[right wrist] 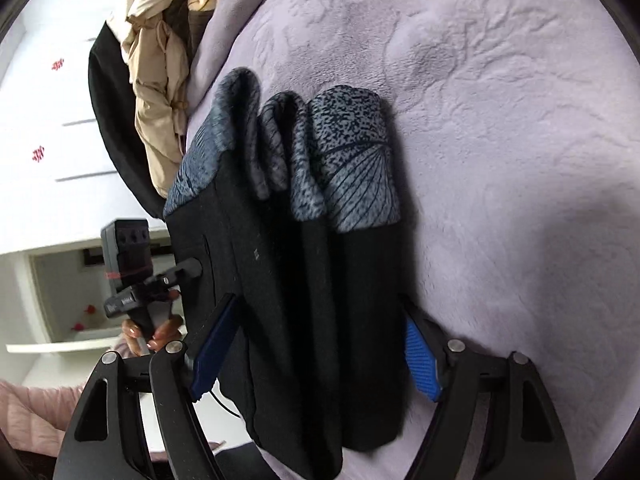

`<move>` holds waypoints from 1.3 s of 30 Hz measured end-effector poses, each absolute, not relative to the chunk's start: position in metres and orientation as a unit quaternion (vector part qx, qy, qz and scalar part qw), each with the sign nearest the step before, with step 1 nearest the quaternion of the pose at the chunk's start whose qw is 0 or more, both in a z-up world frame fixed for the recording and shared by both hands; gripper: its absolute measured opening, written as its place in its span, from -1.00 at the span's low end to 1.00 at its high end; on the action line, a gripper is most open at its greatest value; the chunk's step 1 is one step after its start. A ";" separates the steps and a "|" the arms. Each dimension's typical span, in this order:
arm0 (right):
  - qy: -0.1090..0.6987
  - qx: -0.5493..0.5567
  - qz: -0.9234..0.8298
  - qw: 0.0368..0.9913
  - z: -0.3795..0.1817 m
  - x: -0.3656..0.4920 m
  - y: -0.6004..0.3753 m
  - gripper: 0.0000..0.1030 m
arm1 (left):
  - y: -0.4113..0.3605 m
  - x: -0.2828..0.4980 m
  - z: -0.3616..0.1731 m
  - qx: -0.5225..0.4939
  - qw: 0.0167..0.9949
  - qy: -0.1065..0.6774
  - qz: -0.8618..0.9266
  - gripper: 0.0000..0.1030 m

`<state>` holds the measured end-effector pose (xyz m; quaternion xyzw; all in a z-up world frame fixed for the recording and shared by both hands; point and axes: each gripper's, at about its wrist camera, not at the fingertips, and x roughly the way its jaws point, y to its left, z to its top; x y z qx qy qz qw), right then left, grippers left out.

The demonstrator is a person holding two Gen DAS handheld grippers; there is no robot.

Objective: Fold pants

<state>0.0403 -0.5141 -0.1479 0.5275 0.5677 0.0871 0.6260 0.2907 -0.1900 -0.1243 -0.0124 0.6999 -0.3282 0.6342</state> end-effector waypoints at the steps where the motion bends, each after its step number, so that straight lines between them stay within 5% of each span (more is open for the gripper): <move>1: 0.569 0.526 0.082 0.626 -0.148 0.040 -0.513 0.47 | -0.189 0.291 -0.125 -0.015 0.632 0.703 -0.326 1.00; 4: 0.551 0.519 0.066 0.650 -0.139 0.035 -0.510 0.16 | -0.195 0.288 -0.120 -0.008 0.641 0.699 -0.318 0.91; 6: 0.545 0.519 0.066 0.655 -0.129 0.034 -0.508 0.02 | -0.201 0.282 -0.107 0.003 0.653 0.684 -0.325 0.53; 8: 0.536 0.520 0.069 0.661 -0.117 0.033 -0.505 -0.12 | -0.201 0.276 -0.092 0.008 0.660 0.675 -0.331 0.40; 13: 0.521 0.534 0.076 0.662 -0.093 0.024 -0.496 -0.15 | -0.194 0.265 -0.058 0.010 0.659 0.671 -0.340 0.34; 21: 0.505 0.553 0.082 0.657 -0.056 -0.018 -0.464 -0.15 | -0.170 0.228 -0.018 0.035 0.652 0.671 -0.350 0.34; 27: 0.513 0.567 0.065 0.641 -0.072 -0.052 -0.435 -0.15 | -0.140 0.203 -0.045 0.038 0.642 0.694 -0.322 0.35; 29: 0.530 0.559 0.052 0.636 -0.088 -0.056 -0.430 -0.15 | -0.136 0.200 -0.067 0.044 0.639 0.705 -0.305 0.44; 33: 0.567 0.523 0.018 0.636 -0.113 -0.050 -0.426 -0.02 | -0.127 0.201 -0.102 0.059 0.651 0.706 -0.273 1.00; 39: 0.599 0.471 -0.012 0.647 -0.100 -0.056 -0.427 0.16 | -0.133 0.193 -0.090 0.091 0.660 0.701 -0.254 1.00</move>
